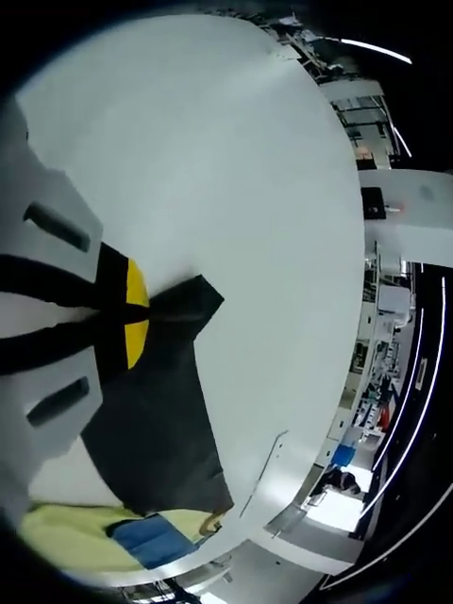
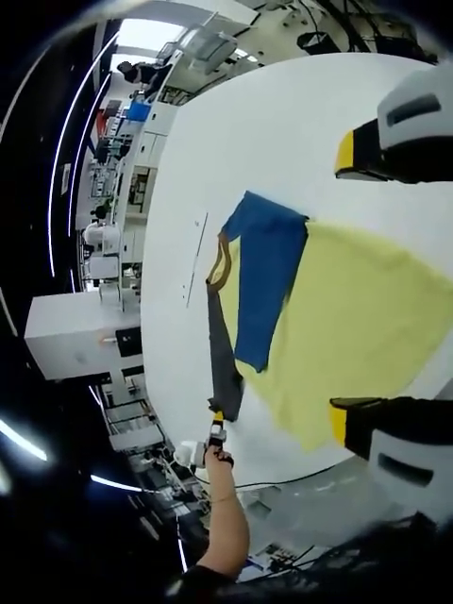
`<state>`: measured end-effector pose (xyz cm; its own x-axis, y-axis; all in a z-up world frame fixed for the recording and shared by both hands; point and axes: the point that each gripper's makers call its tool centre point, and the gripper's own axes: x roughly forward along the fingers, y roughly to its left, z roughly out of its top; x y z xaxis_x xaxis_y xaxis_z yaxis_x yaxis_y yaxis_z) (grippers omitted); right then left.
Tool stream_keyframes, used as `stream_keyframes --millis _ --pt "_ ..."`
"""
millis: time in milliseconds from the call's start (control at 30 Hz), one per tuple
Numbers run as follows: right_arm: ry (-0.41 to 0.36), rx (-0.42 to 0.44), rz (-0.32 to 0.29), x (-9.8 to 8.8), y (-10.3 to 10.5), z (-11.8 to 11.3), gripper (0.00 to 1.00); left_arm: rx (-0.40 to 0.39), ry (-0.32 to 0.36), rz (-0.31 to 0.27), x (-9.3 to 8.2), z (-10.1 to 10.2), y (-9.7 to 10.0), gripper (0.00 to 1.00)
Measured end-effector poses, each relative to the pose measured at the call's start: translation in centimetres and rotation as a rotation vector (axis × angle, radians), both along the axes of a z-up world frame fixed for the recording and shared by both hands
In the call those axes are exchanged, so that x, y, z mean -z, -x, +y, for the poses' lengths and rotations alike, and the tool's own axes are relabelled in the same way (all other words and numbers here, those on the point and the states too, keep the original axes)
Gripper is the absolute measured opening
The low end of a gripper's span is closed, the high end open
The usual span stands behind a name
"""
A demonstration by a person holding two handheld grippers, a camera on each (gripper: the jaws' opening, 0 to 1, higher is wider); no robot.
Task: Fold the garment on the visible template until the final outline fits inside the template.
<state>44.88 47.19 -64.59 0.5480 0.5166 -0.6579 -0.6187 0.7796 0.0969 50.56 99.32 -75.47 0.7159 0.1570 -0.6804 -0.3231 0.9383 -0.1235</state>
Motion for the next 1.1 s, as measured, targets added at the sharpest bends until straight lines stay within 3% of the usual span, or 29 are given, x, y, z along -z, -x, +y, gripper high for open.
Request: stream_keyframes --millis 433,833,1100 --pt "-0.020 -0.024 0.000 0.2 1.2 0.8 0.95 0.078 -0.025 -0.055 -4.3 -2.9 -0.9 0.00" --pt "-0.041 -0.047 -0.008 0.1 2.2 1.1 0.95 0.238 -0.040 -0.091 -7.3 -8.4 -3.4 0.00" --pt "-0.026 -0.062 -0.010 0.3 2.9 0.7 0.95 0.340 -0.028 -0.130 -8.9 -13.3 -4.8 0.00"
